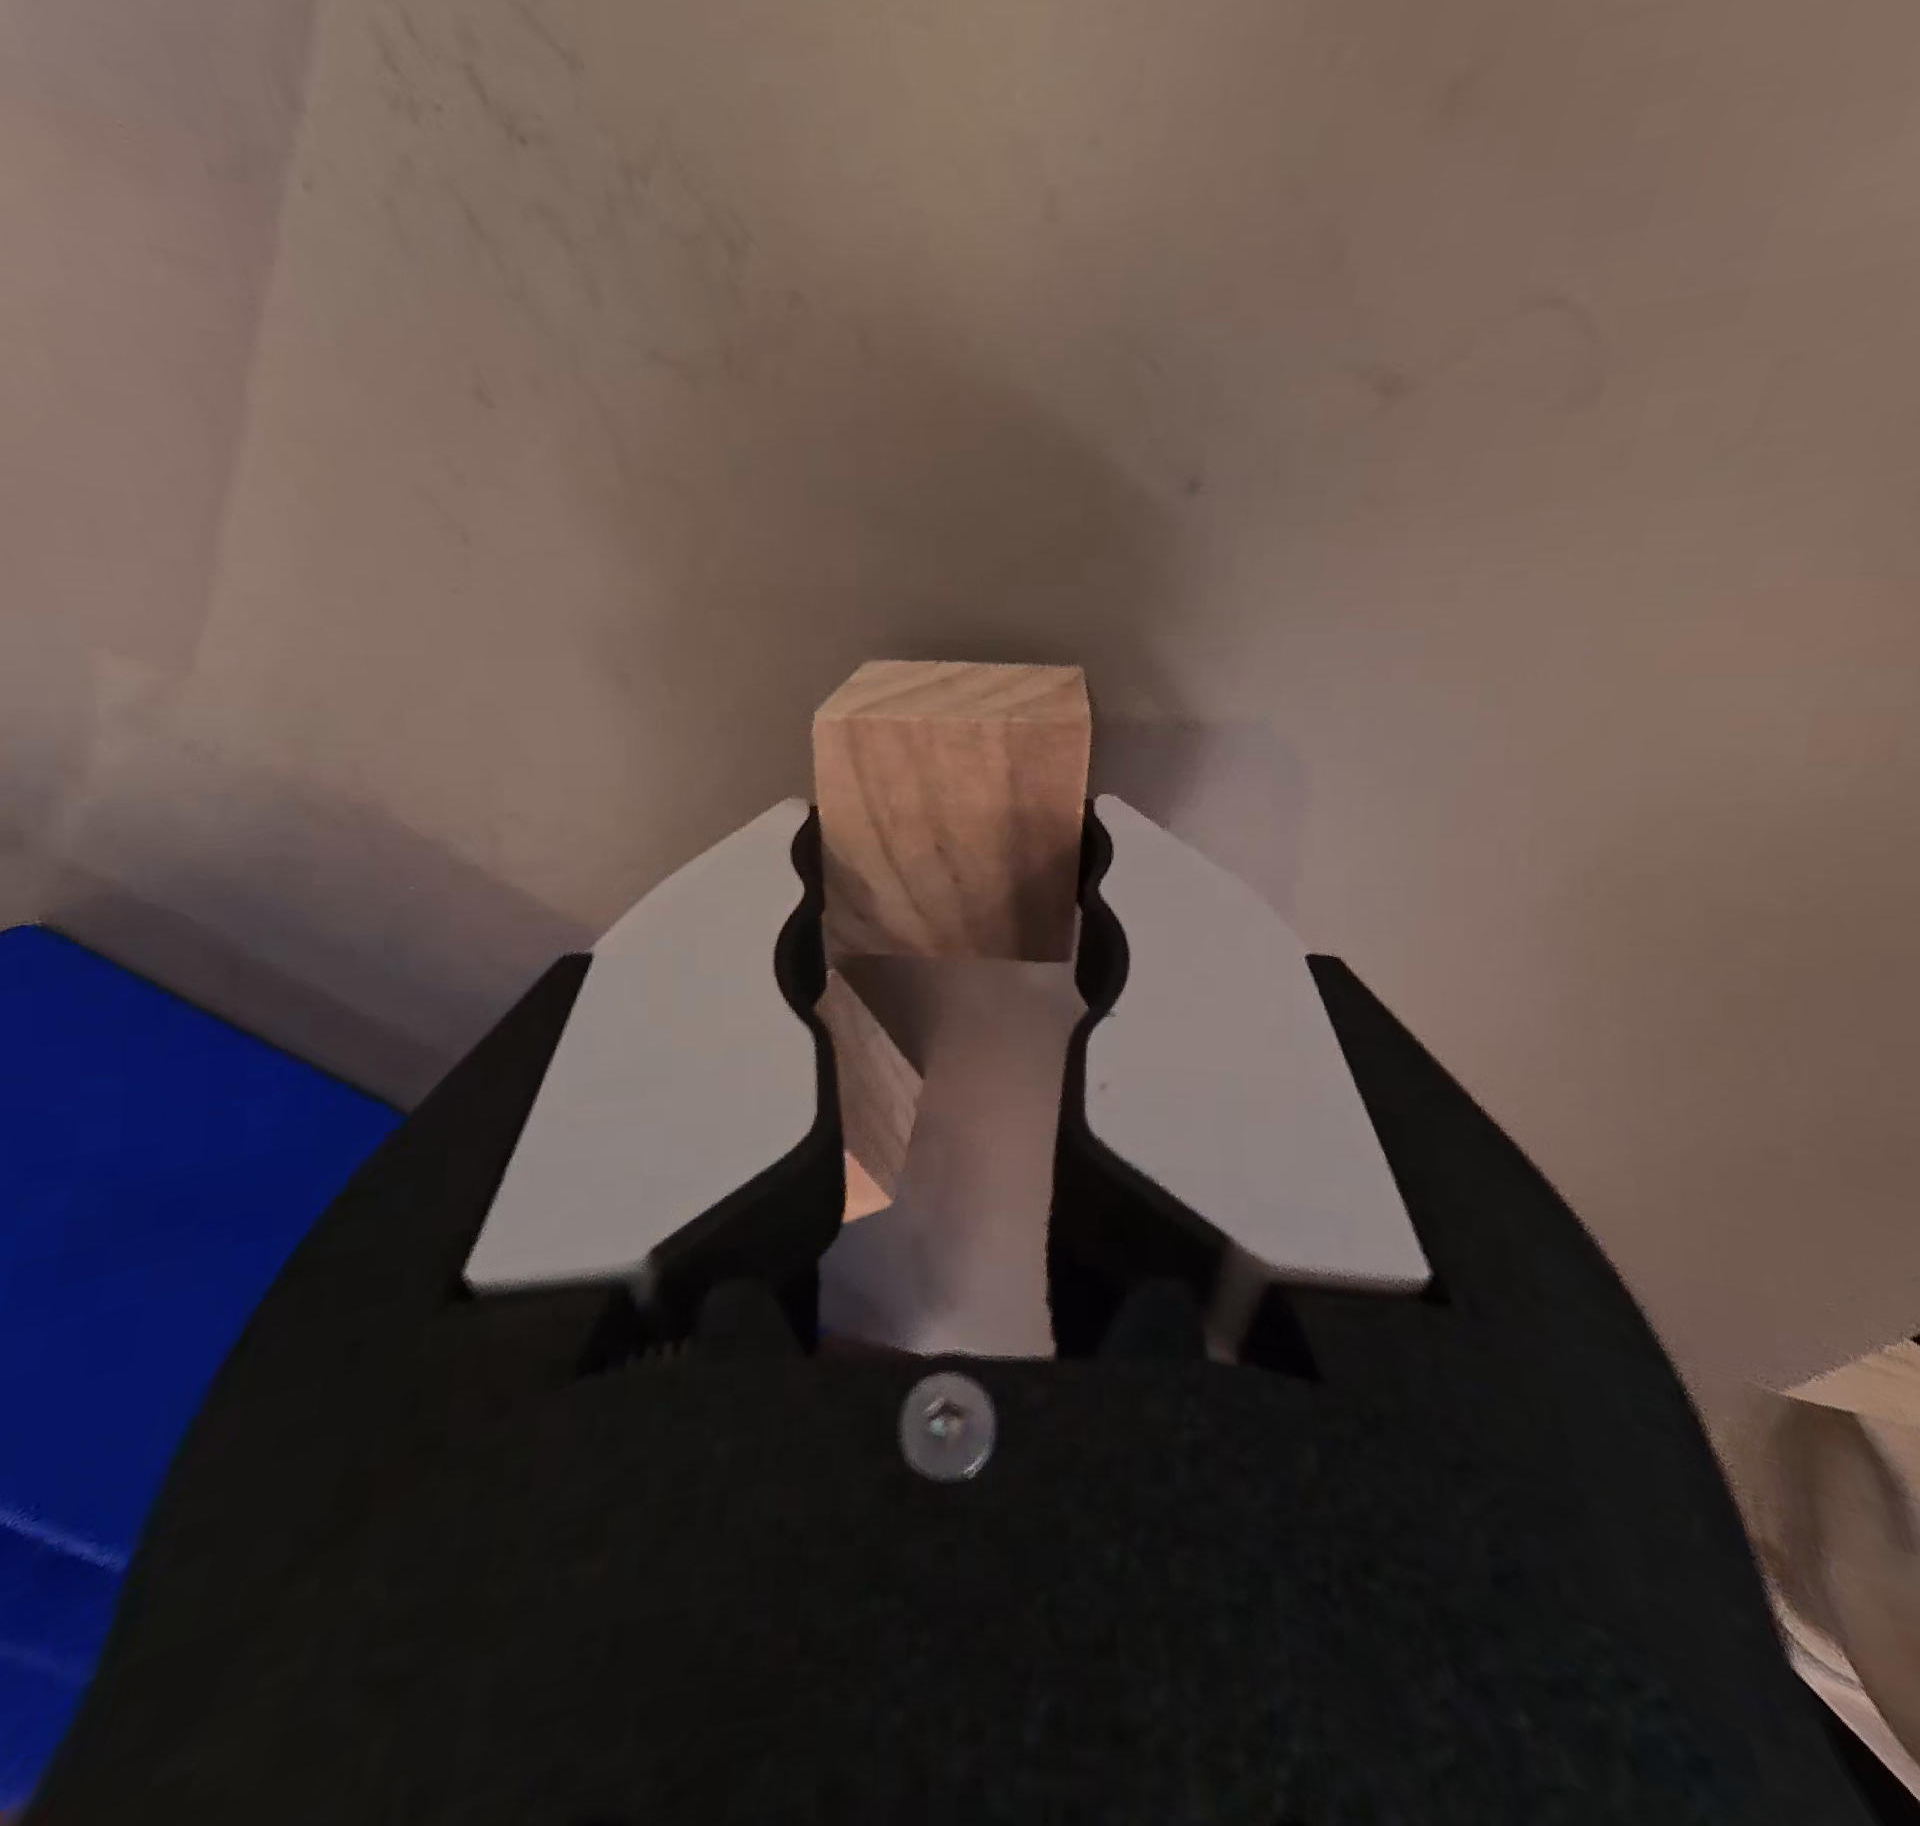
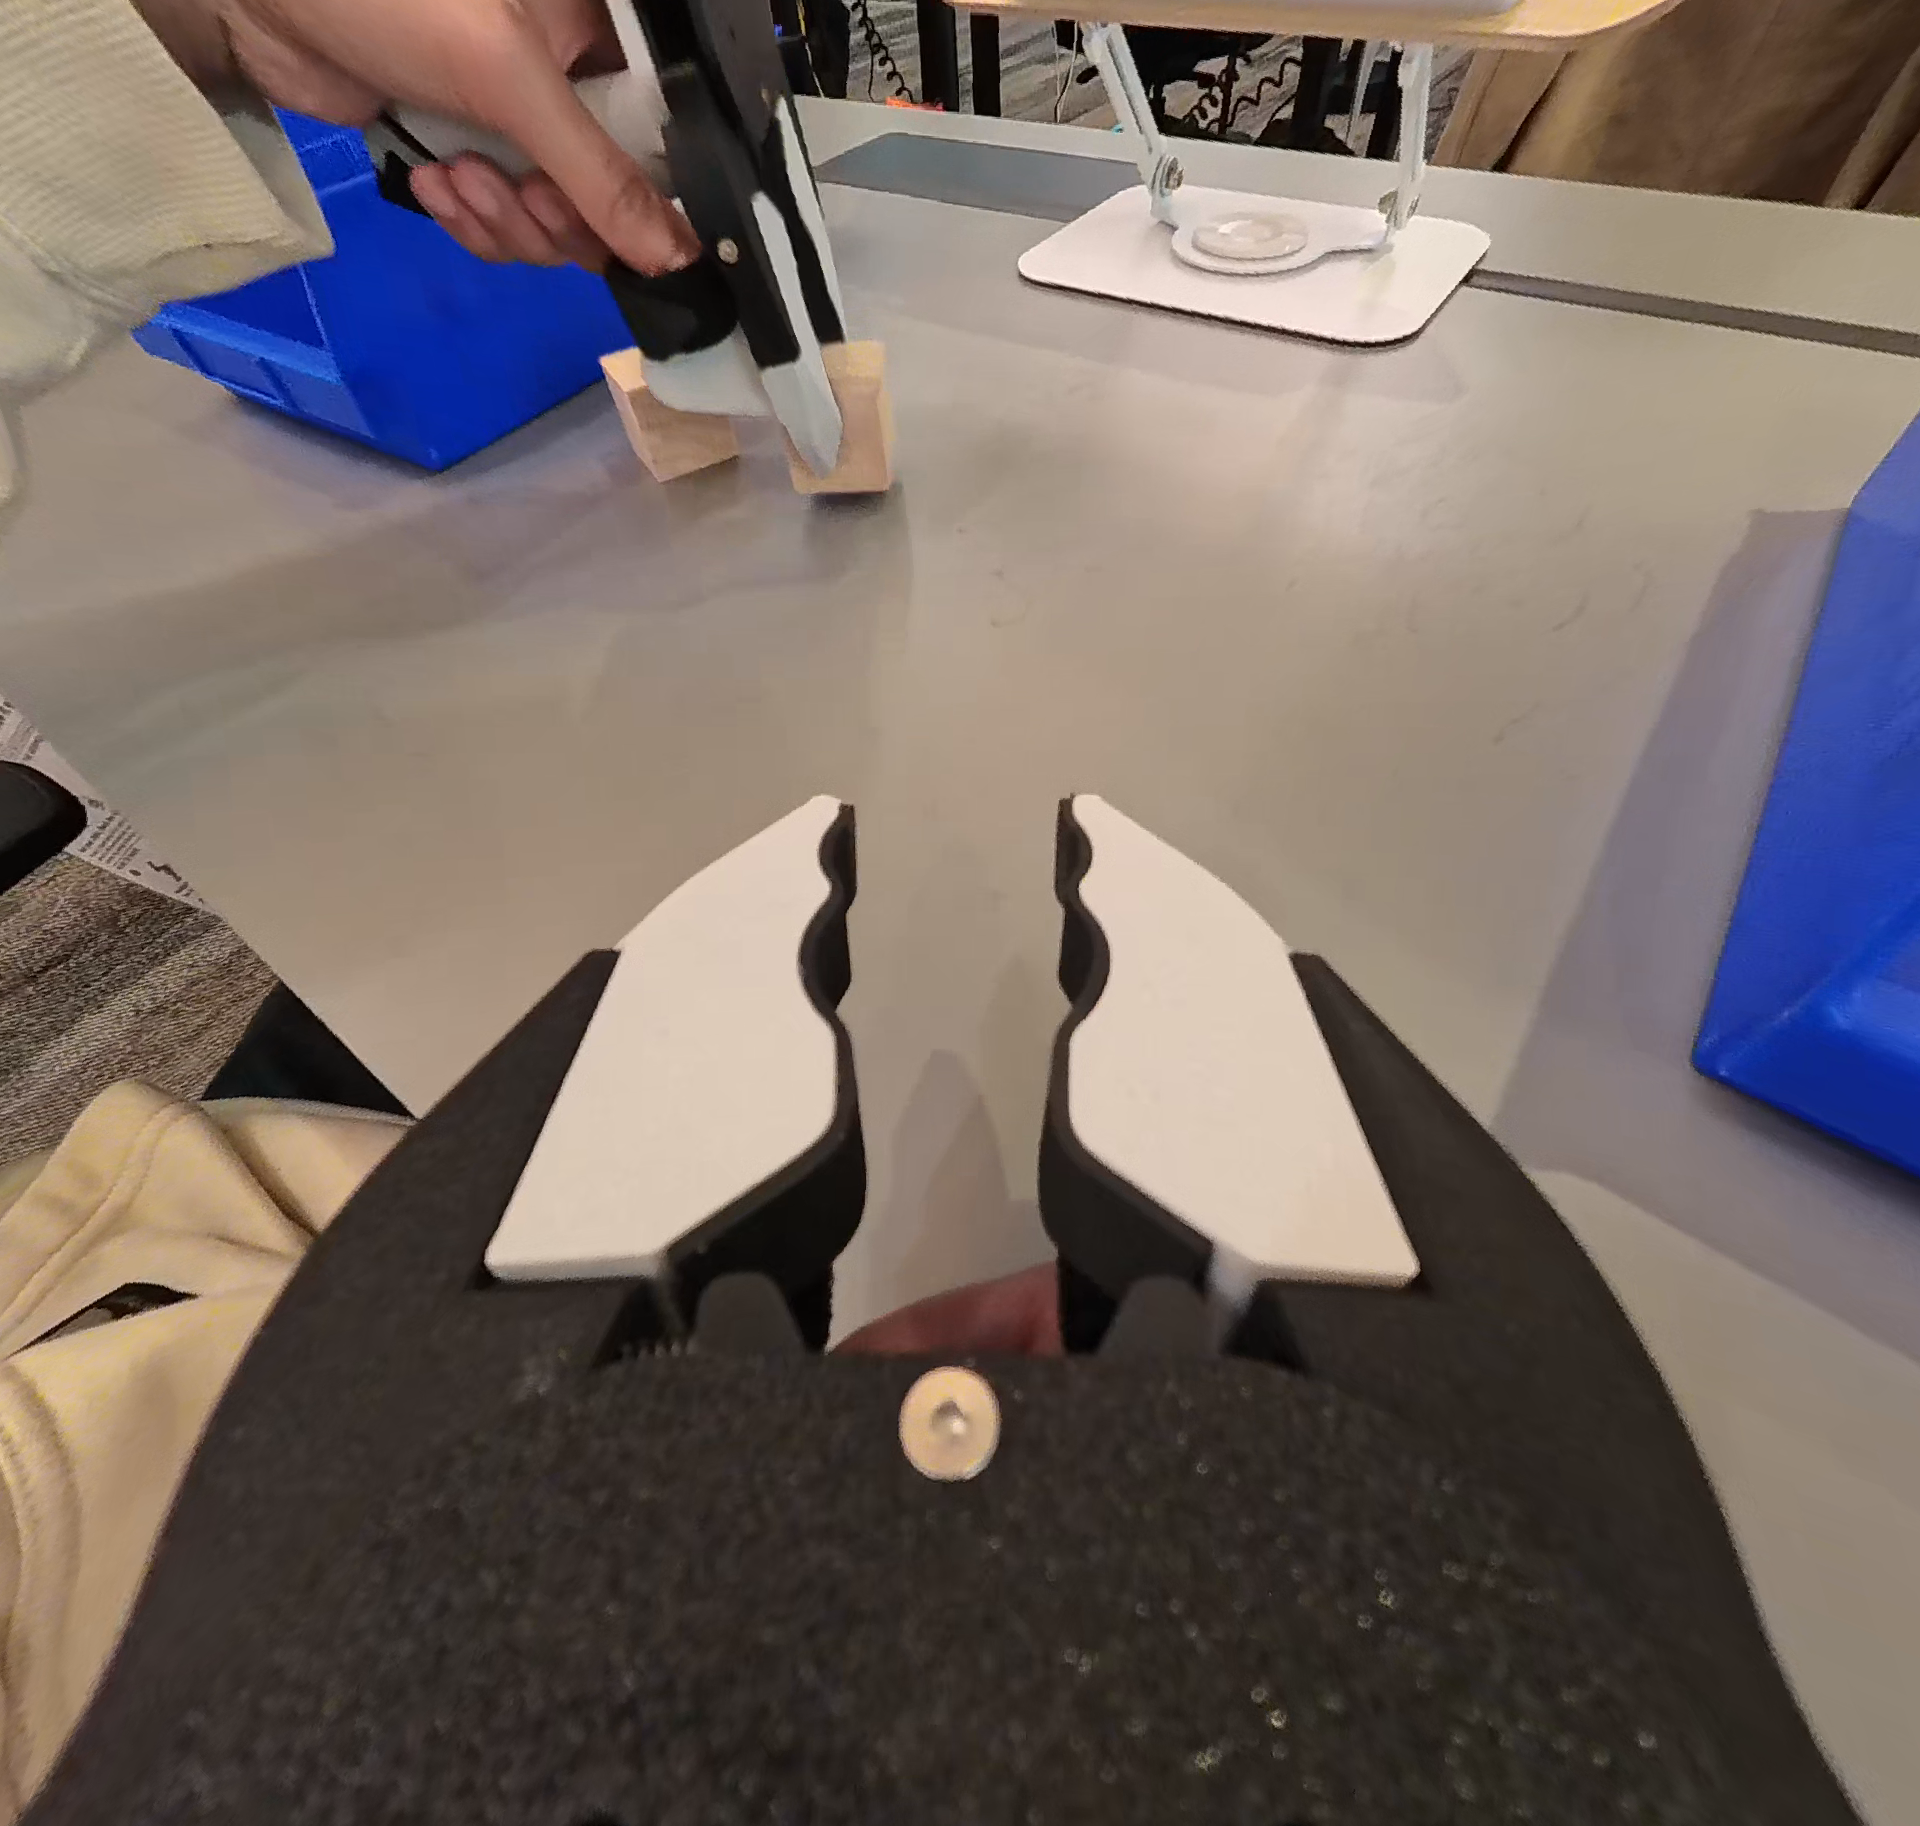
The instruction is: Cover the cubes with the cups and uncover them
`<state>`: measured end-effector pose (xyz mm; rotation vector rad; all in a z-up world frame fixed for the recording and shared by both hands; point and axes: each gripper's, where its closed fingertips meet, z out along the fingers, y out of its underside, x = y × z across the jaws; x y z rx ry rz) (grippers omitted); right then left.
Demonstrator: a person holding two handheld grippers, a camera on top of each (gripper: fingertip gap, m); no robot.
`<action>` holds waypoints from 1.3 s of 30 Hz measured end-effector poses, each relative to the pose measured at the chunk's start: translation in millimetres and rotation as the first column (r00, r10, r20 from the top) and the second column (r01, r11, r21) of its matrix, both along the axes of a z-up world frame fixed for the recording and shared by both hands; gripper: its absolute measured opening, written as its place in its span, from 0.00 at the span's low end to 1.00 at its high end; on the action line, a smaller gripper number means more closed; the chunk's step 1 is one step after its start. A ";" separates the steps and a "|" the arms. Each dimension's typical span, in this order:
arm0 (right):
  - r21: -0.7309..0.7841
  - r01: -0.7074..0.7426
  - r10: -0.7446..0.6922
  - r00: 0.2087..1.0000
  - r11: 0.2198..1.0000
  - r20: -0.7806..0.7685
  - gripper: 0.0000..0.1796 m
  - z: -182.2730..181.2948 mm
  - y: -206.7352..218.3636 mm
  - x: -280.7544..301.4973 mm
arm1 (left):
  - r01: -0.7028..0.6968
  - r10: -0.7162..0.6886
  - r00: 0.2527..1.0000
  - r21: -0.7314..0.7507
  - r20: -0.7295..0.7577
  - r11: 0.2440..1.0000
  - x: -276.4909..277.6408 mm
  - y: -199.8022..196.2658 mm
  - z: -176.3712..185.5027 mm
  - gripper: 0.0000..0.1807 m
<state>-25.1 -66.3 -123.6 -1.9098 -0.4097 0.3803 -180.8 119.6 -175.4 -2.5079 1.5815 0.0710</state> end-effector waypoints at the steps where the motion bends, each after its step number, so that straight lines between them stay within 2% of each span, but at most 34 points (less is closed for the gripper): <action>1: -0.003 -0.001 0.001 1.000 1.000 0.002 0.20 -0.8 -0.1 -0.3 | -0.003 0.003 1.000 -0.001 -0.002 1.000 0.3 0.1 -3.3 0.25; 6: 0.000 -0.005 0.005 1.000 1.000 0.009 0.20 -0.5 -1.1 -1.4 | -0.019 0.020 0.999 -0.018 0.039 1.000 8.2 -6.5 -10.5 0.25; 7: -0.001 -0.005 0.005 1.000 1.000 0.008 0.20 -0.7 -1.1 -1.4 | -0.032 0.033 0.999 -0.014 0.039 0.999 6.2 -8.5 -7.5 0.28; 9: -0.005 -0.005 0.005 1.000 1.000 0.010 0.20 -2.2 -1.0 -1.0 | -0.055 0.053 0.998 0.039 0.044 0.998 -5.3 -12.3 11.7 0.44; 12: -0.006 -0.003 0.003 1.000 1.000 0.013 0.20 -3.0 -0.7 0.4 | -0.070 0.042 0.974 0.120 0.223 0.990 -28.4 -37.5 71.8 0.42; 14: -0.011 -0.005 0.005 1.000 1.000 0.012 0.20 -4.2 -0.3 0.0 | -0.161 0.095 0.922 0.149 0.375 0.976 -60.2 -56.9 115.9 0.41; 16: -0.016 -0.006 0.006 1.000 1.000 0.019 0.20 -6.2 -0.2 -1.1 | -0.293 0.197 0.817 0.096 0.542 0.951 -96.7 -81.9 153.3 0.37; 18: -0.019 -0.005 0.005 1.000 1.000 0.030 0.20 -8.0 0.0 -2.8 | -0.406 0.243 0.744 0.132 0.623 0.904 -138.8 -98.9 178.4 0.36; 20: -0.023 -0.011 0.012 0.999 1.000 0.033 0.20 -9.5 0.0 -6.3 | -0.525 0.278 0.710 0.223 0.647 0.822 -178.5 -99.9 189.8 0.33; 22: -0.028 -0.018 0.020 0.999 0.999 0.042 0.20 -12.1 -0.4 -10.4 | -0.588 0.345 0.692 0.219 0.634 0.778 -201.8 -94.0 180.5 0.32; 25: -0.032 -0.026 0.028 0.998 0.999 0.061 0.20 -15.4 -1.4 -14.8 | -0.629 0.470 0.719 0.191 0.513 0.754 -221.9 -66.3 139.2 0.37; 26: -0.033 -0.029 0.031 0.998 0.999 0.061 0.20 -15.8 -1.4 -15.8 | -0.634 0.508 0.723 0.159 0.468 0.757 -224.7 -55.1 122.5 0.38; 29: -0.048 -0.036 0.038 0.998 0.998 0.056 0.20 -19.6 -0.4 -17.0 | -0.639 0.609 0.680 -0.076 0.408 0.765 -211.0 -30.4 82.0 0.39; 32: -0.060 -0.046 0.049 0.998 0.997 0.042 0.20 -20.6 -0.4 -17.1 | -0.696 0.698 0.632 -0.150 0.336 0.702 -214.1 1.2 56.5 0.39; 36: -0.045 -0.035 0.037 0.998 0.998 0.059 0.20 -18.0 -0.6 -13.8 | -0.767 0.771 0.570 -0.152 0.285 0.623 -211.0 43.5 41.0 0.39; 39: -0.045 -0.037 0.040 0.998 0.998 0.056 0.20 -17.1 -1.1 -14.6 | -0.788 0.801 0.566 -0.157 0.195 0.595 -204.7 58.9 23.7 0.37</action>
